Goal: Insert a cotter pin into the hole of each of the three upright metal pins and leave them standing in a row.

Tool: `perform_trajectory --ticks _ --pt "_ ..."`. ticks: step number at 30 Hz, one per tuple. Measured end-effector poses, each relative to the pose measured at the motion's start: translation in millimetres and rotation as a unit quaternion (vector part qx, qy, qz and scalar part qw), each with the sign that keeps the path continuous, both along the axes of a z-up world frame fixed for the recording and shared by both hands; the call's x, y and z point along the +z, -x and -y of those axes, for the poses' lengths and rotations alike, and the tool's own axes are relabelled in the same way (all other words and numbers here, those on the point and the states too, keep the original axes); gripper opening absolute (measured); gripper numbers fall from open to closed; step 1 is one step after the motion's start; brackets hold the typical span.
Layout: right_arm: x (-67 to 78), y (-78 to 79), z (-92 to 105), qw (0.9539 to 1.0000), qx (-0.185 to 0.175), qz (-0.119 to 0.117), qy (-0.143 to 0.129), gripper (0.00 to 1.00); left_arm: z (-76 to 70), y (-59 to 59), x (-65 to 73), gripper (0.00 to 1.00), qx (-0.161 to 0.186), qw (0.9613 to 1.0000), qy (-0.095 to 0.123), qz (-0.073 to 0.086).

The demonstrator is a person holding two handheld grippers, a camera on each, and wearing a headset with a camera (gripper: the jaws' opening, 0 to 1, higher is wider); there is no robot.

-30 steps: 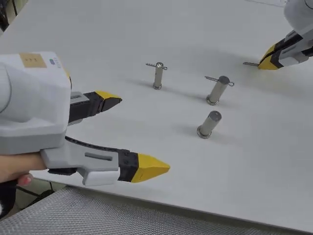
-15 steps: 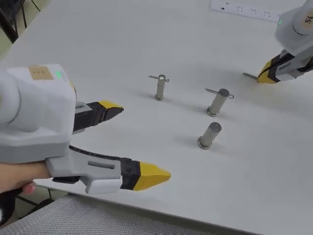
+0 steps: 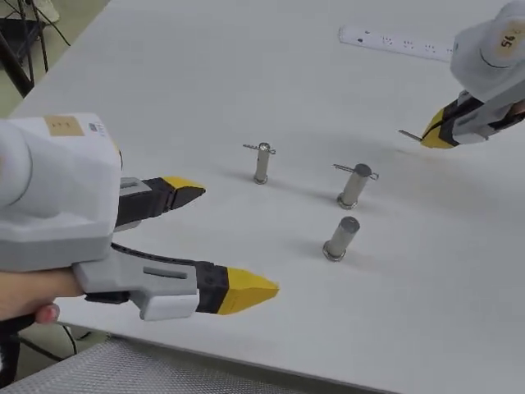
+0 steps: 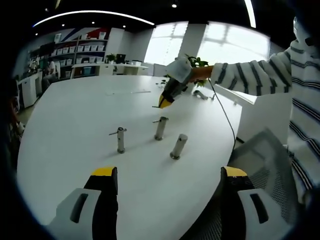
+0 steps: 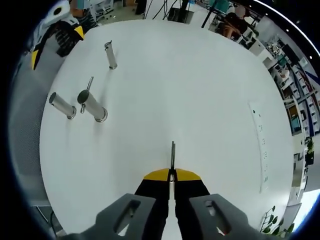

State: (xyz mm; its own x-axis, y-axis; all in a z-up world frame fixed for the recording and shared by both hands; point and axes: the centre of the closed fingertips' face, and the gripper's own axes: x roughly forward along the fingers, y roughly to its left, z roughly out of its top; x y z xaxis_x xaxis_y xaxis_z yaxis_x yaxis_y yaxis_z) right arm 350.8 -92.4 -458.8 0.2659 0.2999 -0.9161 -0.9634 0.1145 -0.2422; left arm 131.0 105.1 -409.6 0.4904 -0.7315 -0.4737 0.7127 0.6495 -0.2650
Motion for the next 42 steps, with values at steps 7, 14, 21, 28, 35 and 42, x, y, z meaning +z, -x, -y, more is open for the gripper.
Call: perform_trajectory --ticks 7,14,21,28,35,42 --pt "28.7 9.5 -3.9 0.9989 -0.002 0.038 -0.027 0.00 7.2 -4.9 6.9 0.80 -0.007 0.9999 0.010 0.006" --pt "52.2 43.4 -15.8 0.9955 0.035 0.080 -0.037 0.00 17.9 -6.6 12.9 0.75 -0.026 0.9996 0.014 0.005" --pt "74.6 73.5 -37.4 0.9894 0.064 0.115 -0.062 0.00 26.5 -13.6 20.3 0.73 -0.037 0.9991 0.016 0.009" --pt "84.5 101.0 -54.8 0.9778 0.097 0.173 -0.067 0.00 34.3 -29.3 31.8 0.68 -0.035 0.9987 0.033 0.016" --pt "88.7 123.5 -68.6 0.9636 0.129 0.227 -0.058 0.00 48.6 -51.6 54.6 0.63 -0.035 0.9968 0.063 0.035" --pt "89.7 132.9 -74.4 0.9564 0.123 0.257 -0.067 0.00 65.9 -60.4 63.2 0.49 -0.049 0.9950 0.075 0.044"
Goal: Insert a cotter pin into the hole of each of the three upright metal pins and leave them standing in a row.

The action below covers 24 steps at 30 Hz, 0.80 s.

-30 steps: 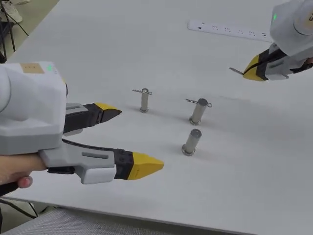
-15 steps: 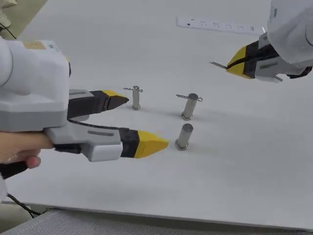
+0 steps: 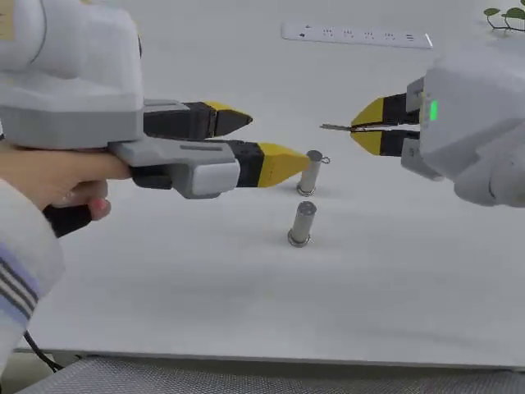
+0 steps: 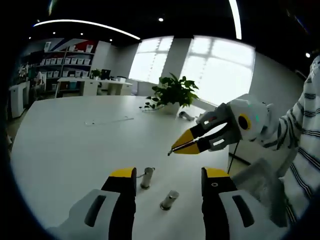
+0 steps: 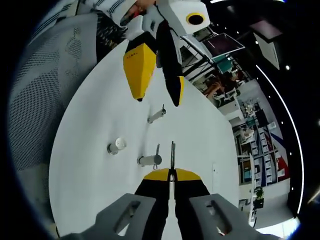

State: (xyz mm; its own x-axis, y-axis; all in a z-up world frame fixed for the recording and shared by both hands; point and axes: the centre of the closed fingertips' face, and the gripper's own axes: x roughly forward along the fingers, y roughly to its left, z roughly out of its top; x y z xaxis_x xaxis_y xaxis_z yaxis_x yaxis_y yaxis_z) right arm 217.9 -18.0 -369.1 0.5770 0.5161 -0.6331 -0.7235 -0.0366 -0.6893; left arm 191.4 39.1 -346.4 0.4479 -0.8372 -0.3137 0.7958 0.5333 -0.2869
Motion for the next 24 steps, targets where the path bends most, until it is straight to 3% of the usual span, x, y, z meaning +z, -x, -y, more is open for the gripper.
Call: perform_trajectory --ticks 8,12,15,24 --pt "6.2 12.2 -9.8 0.9996 -0.001 0.014 -0.024 0.00 14.1 2.3 -9.2 0.36 -0.009 0.9999 -0.004 -0.010" --pt "4.0 17.7 -15.3 0.9995 0.005 0.016 -0.026 0.00 18.0 1.4 -9.1 0.29 -0.008 0.9999 0.002 -0.014" --pt "-2.9 20.8 -17.7 0.9995 0.016 0.024 -0.011 0.00 19.4 -0.7 -12.0 0.29 -0.004 0.9999 -0.002 -0.016" --pt "-3.9 28.3 -31.2 0.9993 0.026 0.015 -0.022 0.00 21.1 -0.4 -17.3 0.12 -0.008 0.9996 -0.001 -0.026"
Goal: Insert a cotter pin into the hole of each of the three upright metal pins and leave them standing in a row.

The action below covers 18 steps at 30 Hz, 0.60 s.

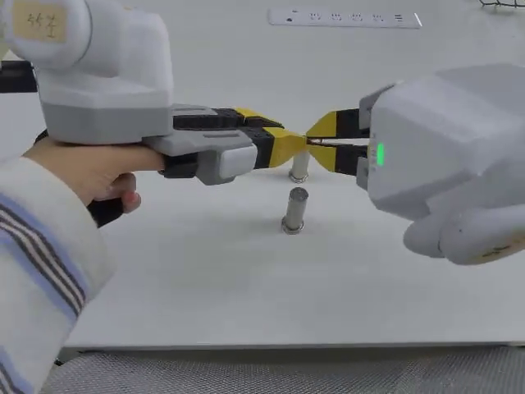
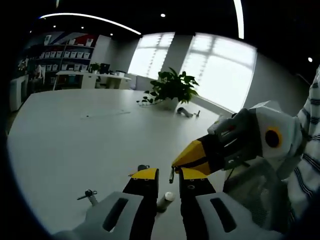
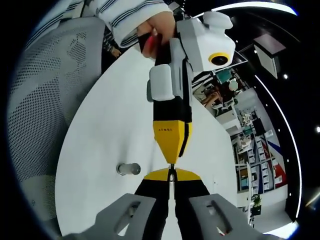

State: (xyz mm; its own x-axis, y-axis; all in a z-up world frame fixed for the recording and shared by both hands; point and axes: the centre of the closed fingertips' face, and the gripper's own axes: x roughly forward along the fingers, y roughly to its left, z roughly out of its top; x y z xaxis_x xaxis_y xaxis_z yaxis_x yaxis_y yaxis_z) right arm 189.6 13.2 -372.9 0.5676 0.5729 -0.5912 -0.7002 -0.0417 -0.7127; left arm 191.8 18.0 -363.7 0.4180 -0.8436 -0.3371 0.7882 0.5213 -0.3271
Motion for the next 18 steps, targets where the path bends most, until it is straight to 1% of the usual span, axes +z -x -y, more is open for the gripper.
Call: perform_trajectory --ticks 2,6,9,11,13,15,18 --pt "0.2 0.5 -1.3 1.0000 -0.001 -0.003 -0.003 0.00 -0.2 0.3 -1.2 0.10 -0.001 1.0000 0.000 -0.002" --pt "0.5 0.4 -1.5 1.0000 0.000 0.002 -0.001 0.00 -1.1 0.9 -3.8 0.06 -0.002 1.0000 -0.003 -0.004" --pt "0.0 1.5 -2.5 1.0000 0.001 0.000 -0.002 0.00 0.1 2.8 -4.4 0.04 -0.006 1.0000 0.000 -0.006" --pt "-1.5 2.1 -3.0 0.9999 -0.001 -0.009 -0.010 0.00 1.2 4.9 -5.1 0.02 -0.012 0.9999 0.000 -0.008" --pt "-1.8 1.3 -2.4 0.9999 -0.003 -0.010 -0.014 0.00 2.3 7.3 -5.9 0.00 -0.018 0.9998 0.001 -0.012" --pt "-3.5 2.5 -2.3 0.9997 -0.004 -0.018 -0.017 0.00 2.2 8.0 -7.7 0.00 -0.022 0.9997 -0.006 -0.008" --pt "-3.8 2.9 -1.5 0.9996 -0.005 -0.020 -0.020 0.00 3.0 8.2 -7.6 0.00 -0.022 0.9997 -0.006 -0.007"
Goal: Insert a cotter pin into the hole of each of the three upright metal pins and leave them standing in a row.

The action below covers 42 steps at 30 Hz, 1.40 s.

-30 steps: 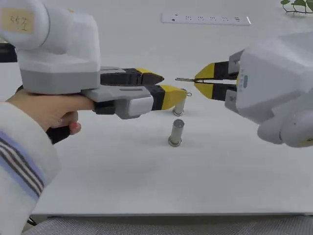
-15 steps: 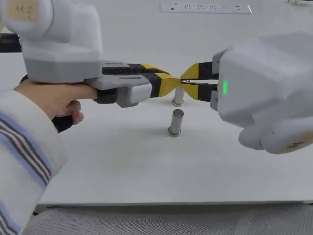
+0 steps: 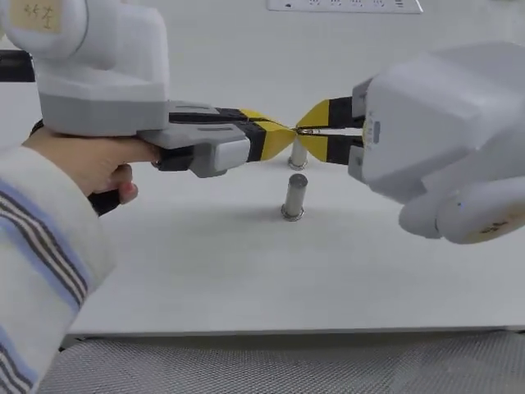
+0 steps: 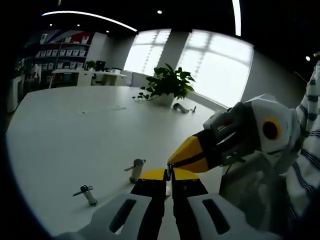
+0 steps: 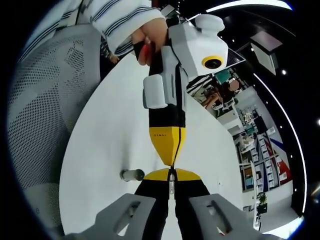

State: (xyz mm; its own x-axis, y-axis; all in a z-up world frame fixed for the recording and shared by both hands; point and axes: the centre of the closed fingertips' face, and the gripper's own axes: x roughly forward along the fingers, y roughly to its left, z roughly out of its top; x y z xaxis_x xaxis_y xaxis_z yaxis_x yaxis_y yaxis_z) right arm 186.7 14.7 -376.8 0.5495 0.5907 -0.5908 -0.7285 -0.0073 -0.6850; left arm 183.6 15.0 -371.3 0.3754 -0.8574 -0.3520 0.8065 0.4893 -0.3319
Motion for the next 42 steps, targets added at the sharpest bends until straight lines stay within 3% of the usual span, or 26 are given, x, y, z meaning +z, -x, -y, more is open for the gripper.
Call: perform_trajectory --ticks 10,18,20,23,29,31,33,35,37,39,40,42 --pt "-0.4 2.2 0.8 1.0000 -0.003 -0.004 -0.004 0.00 2.5 -1.2 2.2 0.00 0.010 0.9994 0.023 -0.023" --pt "-0.1 3.7 -0.3 1.0000 -0.004 -0.003 -0.007 0.00 2.2 -0.8 1.8 0.00 0.006 0.9994 0.021 -0.025" --pt "1.5 4.1 -0.6 1.0000 -0.001 0.000 -0.009 0.00 1.9 -0.4 3.6 0.00 0.003 0.9998 0.014 -0.011" --pt "3.6 4.8 -0.5 0.9998 0.001 -0.006 -0.018 0.00 1.9 1.5 6.2 0.00 0.004 0.9997 0.014 -0.017" --pt "2.6 3.5 4.4 0.9995 -0.005 -0.012 -0.027 0.01 0.7 1.4 5.8 0.00 0.003 0.9998 0.009 -0.014" --pt "2.0 3.0 5.4 0.9991 -0.011 -0.021 -0.036 0.09 0.3 3.7 4.9 0.00 -0.002 0.9999 0.005 -0.012" --pt "-1.1 4.7 6.4 0.9976 -0.018 -0.046 -0.049 0.15 -0.2 6.0 5.0 0.00 -0.009 0.9999 0.002 -0.006" --pt "-5.4 6.3 8.2 0.9951 -0.026 -0.075 -0.059 0.15 -0.7 8.2 5.2 0.00 -0.015 0.9999 -0.002 0.000" --pt "-6.2 5.0 9.7 0.9929 -0.032 -0.089 -0.072 0.15 -2.5 10.3 6.1 0.00 -0.023 0.9995 -0.014 0.018" --pt "-7.2 7.6 8.3 0.9869 -0.040 -0.122 -0.098 0.14 -3.0 12.0 7.0 0.00 -0.031 0.9990 -0.017 0.026" --pt "-7.2 9.1 7.8 0.9801 -0.051 -0.150 -0.120 0.15 -3.5 13.1 7.6 0.00 -0.038 0.9984 -0.021 0.036" --pt "-6.9 10.6 6.7 0.9726 -0.053 -0.179 -0.139 0.17 -4.3 14.9 8.0 0.00 -0.049 0.9972 -0.028 0.050"
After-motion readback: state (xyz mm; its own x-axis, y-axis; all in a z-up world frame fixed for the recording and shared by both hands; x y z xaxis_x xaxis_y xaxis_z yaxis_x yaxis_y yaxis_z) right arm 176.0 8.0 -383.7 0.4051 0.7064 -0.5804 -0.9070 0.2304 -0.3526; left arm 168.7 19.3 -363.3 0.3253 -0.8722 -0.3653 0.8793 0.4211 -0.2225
